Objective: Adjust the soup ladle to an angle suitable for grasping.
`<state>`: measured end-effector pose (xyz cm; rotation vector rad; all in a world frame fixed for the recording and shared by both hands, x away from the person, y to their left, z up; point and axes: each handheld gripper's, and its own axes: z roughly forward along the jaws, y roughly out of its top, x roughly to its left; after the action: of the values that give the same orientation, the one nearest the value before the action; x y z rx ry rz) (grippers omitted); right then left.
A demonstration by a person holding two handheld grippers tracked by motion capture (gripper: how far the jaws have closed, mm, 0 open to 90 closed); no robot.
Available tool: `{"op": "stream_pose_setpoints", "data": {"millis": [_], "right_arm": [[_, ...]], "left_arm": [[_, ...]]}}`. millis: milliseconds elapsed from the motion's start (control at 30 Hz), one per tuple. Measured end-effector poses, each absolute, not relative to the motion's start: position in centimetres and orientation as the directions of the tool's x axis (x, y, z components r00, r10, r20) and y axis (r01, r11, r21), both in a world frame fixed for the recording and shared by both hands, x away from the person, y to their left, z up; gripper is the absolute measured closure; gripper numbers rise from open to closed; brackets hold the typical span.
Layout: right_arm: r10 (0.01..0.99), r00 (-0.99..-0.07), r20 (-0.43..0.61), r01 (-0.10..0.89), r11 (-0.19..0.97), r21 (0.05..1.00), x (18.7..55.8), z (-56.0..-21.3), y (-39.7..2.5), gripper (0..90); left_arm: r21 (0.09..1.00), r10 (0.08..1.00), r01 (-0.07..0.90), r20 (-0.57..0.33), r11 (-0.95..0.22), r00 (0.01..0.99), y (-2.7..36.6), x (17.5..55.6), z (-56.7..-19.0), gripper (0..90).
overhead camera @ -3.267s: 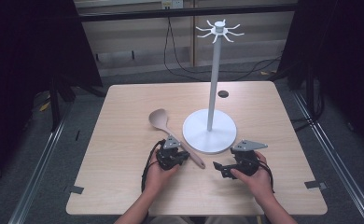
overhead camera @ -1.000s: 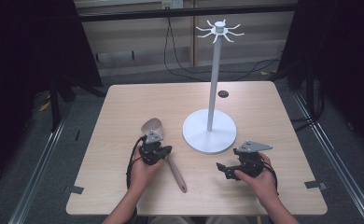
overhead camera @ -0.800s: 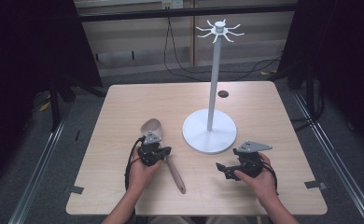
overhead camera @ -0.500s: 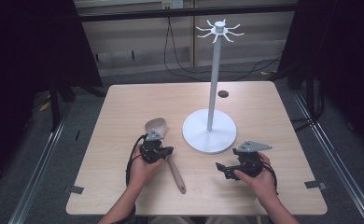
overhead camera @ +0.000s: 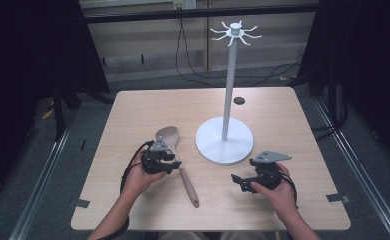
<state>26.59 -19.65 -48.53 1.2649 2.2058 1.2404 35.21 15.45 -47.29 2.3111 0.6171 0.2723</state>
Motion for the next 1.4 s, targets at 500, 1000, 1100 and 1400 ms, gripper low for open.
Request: {"op": "stream_pose_setpoints", "data": {"millis": [500, 1000, 1100, 1400], "right_arm": [[0.812, -0.563, 0.156, 0.554, 0.230, 0.800, 26.7, -48.7, -19.8, 9.1], [0.807, -0.566, 0.171, 0.563, 0.226, 0.795, 26.9, -48.9, -19.7, 9.0], [0.806, -0.566, 0.174, 0.562, 0.223, 0.797, 26.9, -48.8, -19.8, 9.0], [0.810, -0.558, 0.177, 0.564, 0.214, 0.798, 26.9, -48.8, -20.3, 9.0]], "left_arm": [[0.565, 0.273, 0.119, 0.195, -0.816, 0.942, 13.1, 35.1, -47.5, 28.5], [0.619, 0.214, 0.088, 0.131, -0.780, 0.968, 10.8, 34.9, -48.3, 26.7], [0.611, 0.216, 0.083, 0.147, -0.787, 0.965, 10.1, 34.9, -48.1, 25.8], [0.625, 0.167, 0.055, 0.123, -0.778, 0.978, 9.1, 35.3, -48.2, 32.0]]}}
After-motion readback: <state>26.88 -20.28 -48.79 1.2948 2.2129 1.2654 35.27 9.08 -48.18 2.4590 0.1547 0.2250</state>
